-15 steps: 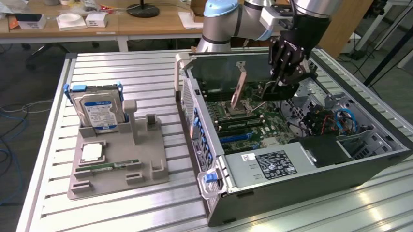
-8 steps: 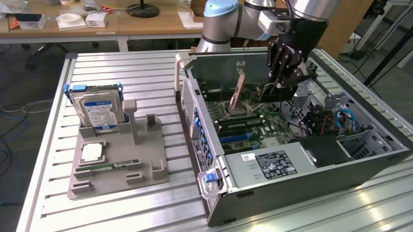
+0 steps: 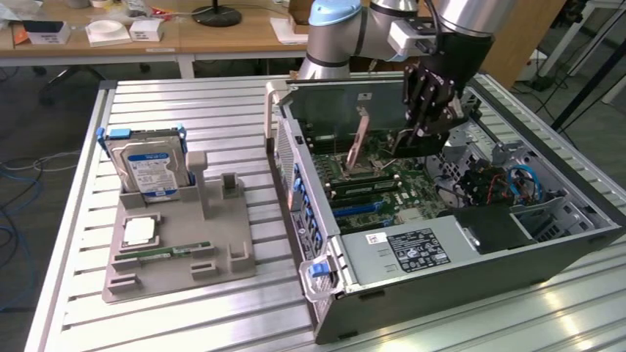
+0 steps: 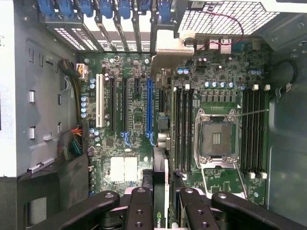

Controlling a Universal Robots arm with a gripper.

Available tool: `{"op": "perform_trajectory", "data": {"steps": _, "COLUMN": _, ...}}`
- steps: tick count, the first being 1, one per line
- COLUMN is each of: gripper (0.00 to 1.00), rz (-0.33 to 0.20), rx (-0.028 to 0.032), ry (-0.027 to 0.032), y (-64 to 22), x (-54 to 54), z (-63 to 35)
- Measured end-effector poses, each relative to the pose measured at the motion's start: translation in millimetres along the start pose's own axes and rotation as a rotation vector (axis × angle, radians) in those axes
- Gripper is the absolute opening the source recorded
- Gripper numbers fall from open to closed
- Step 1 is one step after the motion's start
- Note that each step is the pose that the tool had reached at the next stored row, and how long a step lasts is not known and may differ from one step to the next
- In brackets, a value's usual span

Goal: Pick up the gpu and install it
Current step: 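Insert the gpu into the slot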

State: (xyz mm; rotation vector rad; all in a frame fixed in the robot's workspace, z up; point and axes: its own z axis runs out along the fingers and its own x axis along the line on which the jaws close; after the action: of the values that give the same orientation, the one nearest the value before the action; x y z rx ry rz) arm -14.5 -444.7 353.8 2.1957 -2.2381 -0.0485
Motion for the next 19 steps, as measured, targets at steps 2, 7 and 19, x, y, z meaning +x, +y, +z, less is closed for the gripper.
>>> {"op": "perform_trajectory", "data": {"steps": 2, "gripper": 0.26, "rz": 0.0, "rx": 0.0006, "ry": 0.0, "y": 0.5, "x": 0.0, "z": 1.4}}
{"op": "perform_trajectory", "data": {"steps": 7, "gripper": 0.26, "rz": 0.0, "rx": 0.002, "ry": -0.0001, "y": 1.8, "x": 0.1, "z": 4.8}}
{"op": "perform_trajectory", "data": {"steps": 19, "gripper": 0.26, "rz": 0.0, "rx": 0.0043, "ry": -0.0001, "y": 5.7, "x": 0.3, "z": 13.4}}
